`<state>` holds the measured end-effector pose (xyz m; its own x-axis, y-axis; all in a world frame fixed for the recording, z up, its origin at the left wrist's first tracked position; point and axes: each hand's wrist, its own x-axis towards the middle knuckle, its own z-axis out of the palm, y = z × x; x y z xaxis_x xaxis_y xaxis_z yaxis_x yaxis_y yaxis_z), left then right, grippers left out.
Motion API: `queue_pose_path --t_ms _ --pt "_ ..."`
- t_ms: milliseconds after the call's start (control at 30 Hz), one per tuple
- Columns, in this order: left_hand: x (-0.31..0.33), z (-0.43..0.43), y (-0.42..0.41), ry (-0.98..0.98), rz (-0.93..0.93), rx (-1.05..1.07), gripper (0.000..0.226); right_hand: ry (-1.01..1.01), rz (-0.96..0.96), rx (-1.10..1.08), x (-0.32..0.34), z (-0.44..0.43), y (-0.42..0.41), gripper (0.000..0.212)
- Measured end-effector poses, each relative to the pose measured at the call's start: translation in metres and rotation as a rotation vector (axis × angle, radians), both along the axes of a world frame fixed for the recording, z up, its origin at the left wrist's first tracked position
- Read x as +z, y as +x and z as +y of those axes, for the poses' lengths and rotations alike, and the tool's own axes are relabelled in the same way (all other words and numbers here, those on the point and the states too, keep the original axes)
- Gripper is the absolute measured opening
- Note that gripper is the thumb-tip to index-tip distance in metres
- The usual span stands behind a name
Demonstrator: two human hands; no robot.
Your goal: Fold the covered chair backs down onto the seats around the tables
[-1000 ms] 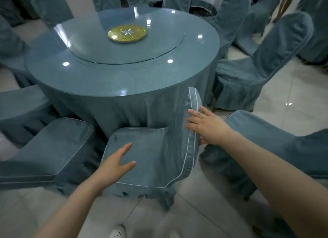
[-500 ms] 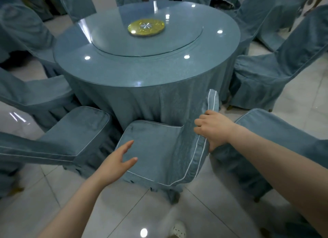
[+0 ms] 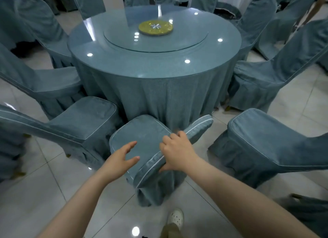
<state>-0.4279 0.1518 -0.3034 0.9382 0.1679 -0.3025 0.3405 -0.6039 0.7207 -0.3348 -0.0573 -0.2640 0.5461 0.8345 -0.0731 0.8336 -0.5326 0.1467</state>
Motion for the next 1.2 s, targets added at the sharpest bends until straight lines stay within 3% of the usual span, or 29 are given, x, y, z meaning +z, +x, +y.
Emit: queue_pose_path --t_ms 67,167,300,433,500,633,1200 --pt "-0.001 0.004 -0.011 0.011 -0.010 0.005 0.050 0.052 0.003 0.009 -0.003 0.010 -0.018 0.066" --pt "0.005 0.000 -0.024 -0.028 0.008 0.004 0.012 0.194 0.058 0.089 -0.003 0.001 -0.022 0.059" --pt "0.013 -0.023 -0.035 -0.009 0.070 -0.175 0.017 0.211 0.175 -0.123 0.005 -0.042 0.013 0.069" --pt "0.013 -0.049 -0.028 0.176 0.055 -0.191 0.060 0.230 0.233 -0.277 0.008 -0.055 0.035 0.069" --pt "0.009 -0.061 -0.022 0.255 0.047 -0.158 0.068 0.193 0.222 -0.273 0.007 -0.052 0.036 0.070" --pt "-0.002 -0.066 -0.016 0.278 0.056 -0.118 0.055 0.208 0.181 -0.275 0.005 -0.053 0.030 0.076" --pt "0.000 -0.044 -0.015 0.347 0.067 -0.348 0.039 0.196 0.119 -0.421 -0.004 -0.067 -0.017 0.076"
